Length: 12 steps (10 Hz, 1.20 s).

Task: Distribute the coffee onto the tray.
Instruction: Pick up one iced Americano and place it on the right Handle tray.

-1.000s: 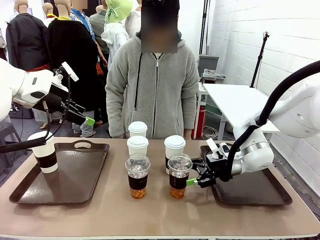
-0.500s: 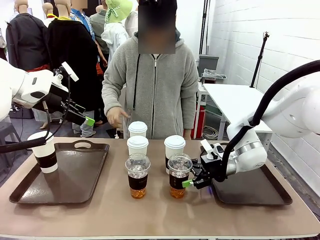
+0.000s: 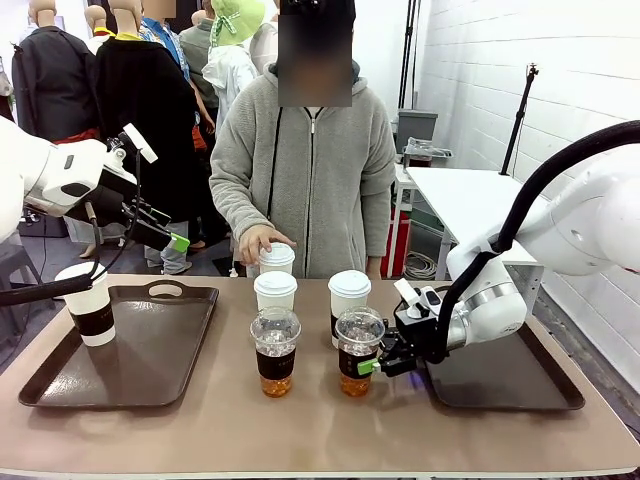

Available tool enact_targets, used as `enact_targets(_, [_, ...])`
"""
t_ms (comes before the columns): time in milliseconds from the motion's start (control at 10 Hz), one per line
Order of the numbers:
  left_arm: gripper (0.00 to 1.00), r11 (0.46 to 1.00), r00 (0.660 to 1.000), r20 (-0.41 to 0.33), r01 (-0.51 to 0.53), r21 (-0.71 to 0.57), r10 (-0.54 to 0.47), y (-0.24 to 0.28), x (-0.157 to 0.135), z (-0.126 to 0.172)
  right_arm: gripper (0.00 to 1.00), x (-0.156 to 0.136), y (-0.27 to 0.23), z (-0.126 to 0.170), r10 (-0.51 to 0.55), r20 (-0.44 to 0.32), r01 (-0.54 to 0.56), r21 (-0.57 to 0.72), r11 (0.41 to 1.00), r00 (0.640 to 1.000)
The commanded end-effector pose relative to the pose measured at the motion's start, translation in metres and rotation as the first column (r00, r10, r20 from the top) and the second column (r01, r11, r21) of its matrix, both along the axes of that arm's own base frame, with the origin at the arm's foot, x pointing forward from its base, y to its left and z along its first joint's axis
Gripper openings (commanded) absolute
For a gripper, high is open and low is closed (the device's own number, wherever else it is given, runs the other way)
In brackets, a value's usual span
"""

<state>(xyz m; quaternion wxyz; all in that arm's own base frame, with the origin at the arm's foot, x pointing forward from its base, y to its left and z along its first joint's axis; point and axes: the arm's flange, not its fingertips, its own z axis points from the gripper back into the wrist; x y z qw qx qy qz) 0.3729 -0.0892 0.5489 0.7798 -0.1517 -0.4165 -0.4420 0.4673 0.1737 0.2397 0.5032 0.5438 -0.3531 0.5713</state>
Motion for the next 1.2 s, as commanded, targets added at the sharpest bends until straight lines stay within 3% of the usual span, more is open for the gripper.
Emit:
enact_targets(0, [1.0,1.0,1.0,0.0,0.011,-0.007,-0.011,0.002,0.002,-0.002,0.68,0.004,0.001,0.0,0.026,-0.027,-0.026,0.008,1.0,0.999])
enact_targets(300, [1.0,1.0,1.0,0.0,0.011,-0.007,-0.011,0.002,0.002,-0.002,0.68,0.002,0.0,0.001,0.04,-0.047,-0.039,0.025,0.999,0.998])
enact_targets(500, [1.0,1.0,1.0,0.0,0.011,-0.007,-0.011,0.002,0.002,-0.002,0.68,-0.007,-0.016,0.018,0.031,-0.056,-0.028,0.048,0.998,0.998])
enact_targets(1100, [1.0,1.0,1.0,0.0,0.011,-0.007,-0.011,0.002,0.002,-0.002,0.68,-0.02,-0.149,0.091,-0.133,-0.048,0.133,0.0,0.991,0.99])
